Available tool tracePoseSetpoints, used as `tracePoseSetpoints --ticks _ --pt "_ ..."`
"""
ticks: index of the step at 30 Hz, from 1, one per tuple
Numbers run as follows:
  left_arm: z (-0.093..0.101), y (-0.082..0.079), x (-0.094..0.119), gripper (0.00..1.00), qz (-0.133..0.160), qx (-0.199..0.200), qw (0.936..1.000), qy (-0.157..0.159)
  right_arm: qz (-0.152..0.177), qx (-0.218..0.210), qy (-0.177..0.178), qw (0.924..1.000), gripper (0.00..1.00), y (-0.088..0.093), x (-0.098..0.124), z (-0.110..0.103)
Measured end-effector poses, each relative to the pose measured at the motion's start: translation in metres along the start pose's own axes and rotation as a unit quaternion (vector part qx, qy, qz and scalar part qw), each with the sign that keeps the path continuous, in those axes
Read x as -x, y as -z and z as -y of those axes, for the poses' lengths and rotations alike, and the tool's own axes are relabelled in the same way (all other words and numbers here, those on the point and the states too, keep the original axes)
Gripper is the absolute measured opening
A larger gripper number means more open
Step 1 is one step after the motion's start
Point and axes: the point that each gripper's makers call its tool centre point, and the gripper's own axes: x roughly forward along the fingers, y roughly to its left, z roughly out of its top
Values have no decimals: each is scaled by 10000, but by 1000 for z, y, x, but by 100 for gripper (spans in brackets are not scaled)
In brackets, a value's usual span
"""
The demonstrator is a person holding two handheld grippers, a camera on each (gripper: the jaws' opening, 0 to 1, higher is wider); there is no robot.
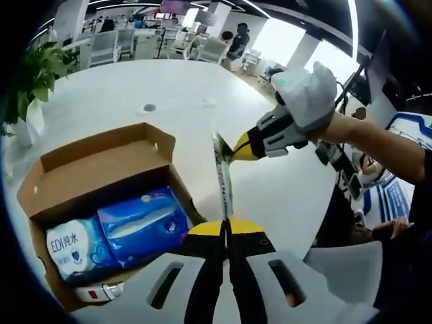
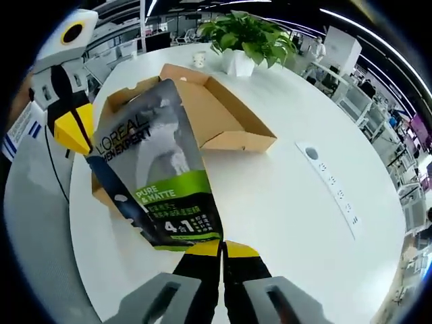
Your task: Operate the shoe box by opening the lid, removing the specified soft item, and placing it in the target area until the item is outside and the box remains undamaged.
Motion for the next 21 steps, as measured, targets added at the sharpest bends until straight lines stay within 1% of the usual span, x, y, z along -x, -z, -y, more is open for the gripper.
tracePoseSetpoints --ticks 10,21 --pt "5 2 -9 0 -109 -175 9998 -26 174 -18 208 9996 0 1 -5 6" --pt "3 4 -17 0 -194 -252 9994 -102 180 -53 265 9995 0 6 -13 11"
